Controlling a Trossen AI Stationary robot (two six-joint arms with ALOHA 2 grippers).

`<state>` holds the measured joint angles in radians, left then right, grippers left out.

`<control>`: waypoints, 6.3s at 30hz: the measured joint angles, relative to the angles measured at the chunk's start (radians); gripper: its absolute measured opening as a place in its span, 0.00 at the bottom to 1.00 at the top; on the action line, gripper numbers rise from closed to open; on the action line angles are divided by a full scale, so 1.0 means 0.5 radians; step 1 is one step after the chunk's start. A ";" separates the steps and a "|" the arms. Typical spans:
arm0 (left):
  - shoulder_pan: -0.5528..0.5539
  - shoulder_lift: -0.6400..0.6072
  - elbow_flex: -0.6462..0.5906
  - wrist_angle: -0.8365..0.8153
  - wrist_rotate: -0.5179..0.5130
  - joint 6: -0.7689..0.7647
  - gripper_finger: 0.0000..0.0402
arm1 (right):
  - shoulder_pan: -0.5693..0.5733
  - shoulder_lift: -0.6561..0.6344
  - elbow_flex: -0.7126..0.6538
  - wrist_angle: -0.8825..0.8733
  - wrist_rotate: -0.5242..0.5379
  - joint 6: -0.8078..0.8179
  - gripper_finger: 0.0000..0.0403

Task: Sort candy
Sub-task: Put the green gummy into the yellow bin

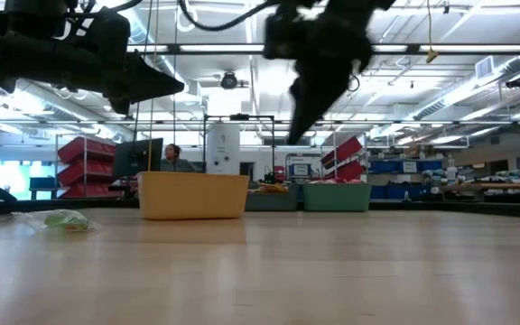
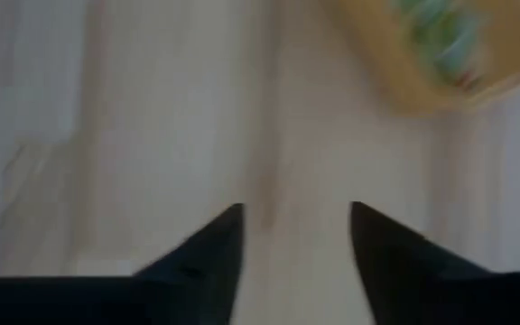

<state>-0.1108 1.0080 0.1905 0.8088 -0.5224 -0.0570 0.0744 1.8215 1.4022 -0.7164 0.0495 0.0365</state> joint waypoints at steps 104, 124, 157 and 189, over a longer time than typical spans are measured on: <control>0.025 -0.001 0.002 0.051 -0.007 0.005 0.00 | -0.246 0.202 -0.061 1.140 0.357 -0.010 0.00; 0.025 -0.001 0.002 0.056 -0.005 0.009 0.00 | -0.239 0.568 0.299 0.972 0.301 0.027 0.40; 0.022 -0.001 0.002 0.052 -0.001 0.052 0.00 | 0.646 -0.625 -1.276 1.088 0.069 1.013 0.00; 0.022 -0.001 0.001 -0.128 -0.001 0.002 0.00 | 1.556 -0.670 -1.467 0.542 0.271 2.241 0.61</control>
<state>-0.0998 1.0077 0.1909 0.7448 -0.5228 -0.0563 0.8524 1.4866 0.6689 -0.4455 0.1848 1.1571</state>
